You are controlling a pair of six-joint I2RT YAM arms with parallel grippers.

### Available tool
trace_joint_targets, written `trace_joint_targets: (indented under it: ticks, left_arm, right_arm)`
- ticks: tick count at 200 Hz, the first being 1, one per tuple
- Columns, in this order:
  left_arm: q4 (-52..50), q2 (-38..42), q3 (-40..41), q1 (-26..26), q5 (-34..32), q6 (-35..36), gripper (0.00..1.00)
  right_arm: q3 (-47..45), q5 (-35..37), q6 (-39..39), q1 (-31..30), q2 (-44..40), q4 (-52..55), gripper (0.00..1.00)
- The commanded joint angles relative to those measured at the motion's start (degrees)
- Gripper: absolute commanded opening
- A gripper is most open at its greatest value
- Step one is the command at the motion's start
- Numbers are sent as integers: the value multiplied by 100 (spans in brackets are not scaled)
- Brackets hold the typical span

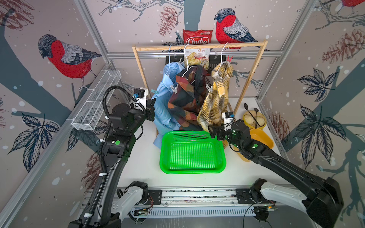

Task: Remove the clothespins securing long-sleeve shirts to the hanger
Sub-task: Pick up the hanger from the clothesline.

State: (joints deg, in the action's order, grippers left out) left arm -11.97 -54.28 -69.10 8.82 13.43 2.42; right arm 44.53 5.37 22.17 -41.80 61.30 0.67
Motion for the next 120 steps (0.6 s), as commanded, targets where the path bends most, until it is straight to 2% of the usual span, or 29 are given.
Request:
trace_joint_targets:
  ticks: [1,65,120]
  left_arm:
    - [635,173,-17,6,-384,-513,0]
    - [928,446,-369,6,-801,-1062,0]
    - [1081,274,-886,6,-751,-1183,0]
  right_arm:
    - [153,398,-136,-256,72,73,100]
    - [563,972,-91,-1156,472,91,100]
    - [927,1326,16,-1734,870,83,100]
